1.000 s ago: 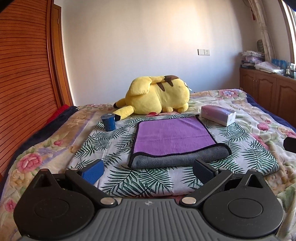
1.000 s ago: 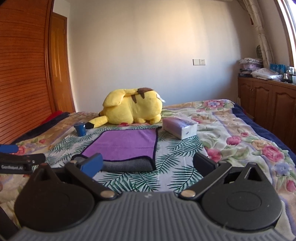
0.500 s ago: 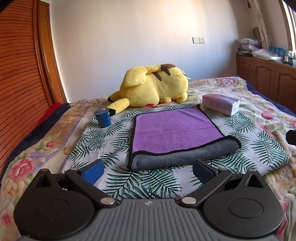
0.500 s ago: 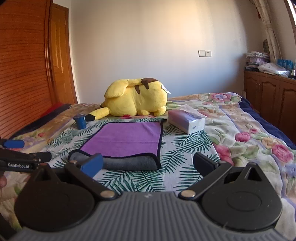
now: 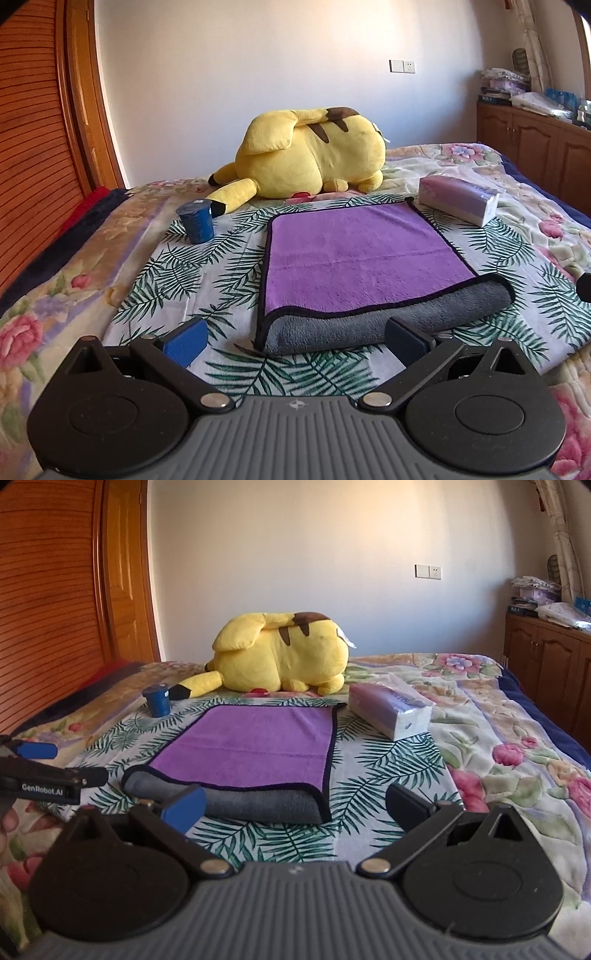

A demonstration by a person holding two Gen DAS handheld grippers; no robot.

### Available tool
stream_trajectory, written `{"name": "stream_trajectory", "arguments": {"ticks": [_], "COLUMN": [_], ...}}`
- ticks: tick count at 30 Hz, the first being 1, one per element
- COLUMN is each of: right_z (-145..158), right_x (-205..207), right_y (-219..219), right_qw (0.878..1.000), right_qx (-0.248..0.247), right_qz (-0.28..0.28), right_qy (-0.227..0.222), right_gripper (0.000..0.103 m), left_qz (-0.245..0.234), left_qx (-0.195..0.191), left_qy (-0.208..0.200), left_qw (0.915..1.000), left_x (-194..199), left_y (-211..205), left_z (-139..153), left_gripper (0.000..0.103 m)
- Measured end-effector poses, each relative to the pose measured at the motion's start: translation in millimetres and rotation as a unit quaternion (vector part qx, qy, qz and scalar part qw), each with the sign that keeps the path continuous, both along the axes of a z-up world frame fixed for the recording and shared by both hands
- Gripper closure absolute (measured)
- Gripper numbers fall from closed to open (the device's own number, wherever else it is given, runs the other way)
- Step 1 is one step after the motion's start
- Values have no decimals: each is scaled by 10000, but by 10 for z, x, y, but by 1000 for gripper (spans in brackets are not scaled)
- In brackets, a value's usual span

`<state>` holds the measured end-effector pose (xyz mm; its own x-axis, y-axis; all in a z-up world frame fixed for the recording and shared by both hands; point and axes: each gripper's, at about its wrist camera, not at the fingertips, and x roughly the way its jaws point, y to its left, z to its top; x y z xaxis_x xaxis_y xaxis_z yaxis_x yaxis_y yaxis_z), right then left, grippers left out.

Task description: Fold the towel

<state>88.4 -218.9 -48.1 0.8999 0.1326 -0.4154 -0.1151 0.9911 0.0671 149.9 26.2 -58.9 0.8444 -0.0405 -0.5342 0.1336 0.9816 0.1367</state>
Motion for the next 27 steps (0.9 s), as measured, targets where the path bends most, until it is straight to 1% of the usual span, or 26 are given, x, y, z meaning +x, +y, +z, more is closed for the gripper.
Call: {"name": "stream_trajectory", "arguments": {"ticks": [9, 15, 21, 25, 27], "right_z": [-66, -105, -160, -210, -231], "right_x": [301, 452, 567, 639, 672], "right_y": [132, 206, 246, 272, 287], "right_qw": [9998, 9995, 9991, 9986, 9984], "right_qx": [-67, -147, -237, -307, -351], "right_qz": [135, 237, 276, 275, 272], "right_qy": [96, 144, 224, 317, 362], "right_gripper": [0, 0, 0, 0, 0], "left_qz": [-84, -163, -236, -158, -122], "left_qx": [61, -62, -99, -179, -290], "left_qy": [112, 193, 334, 380, 432], "left_qw": [9999, 9997, 9991, 9990, 9986], "left_x": [284, 458, 630, 726, 768], "left_y": [20, 68, 98, 178, 238], "left_z": [-136, -215, -313, -354, -366], "left_gripper": [0, 0, 0, 1, 2]}}
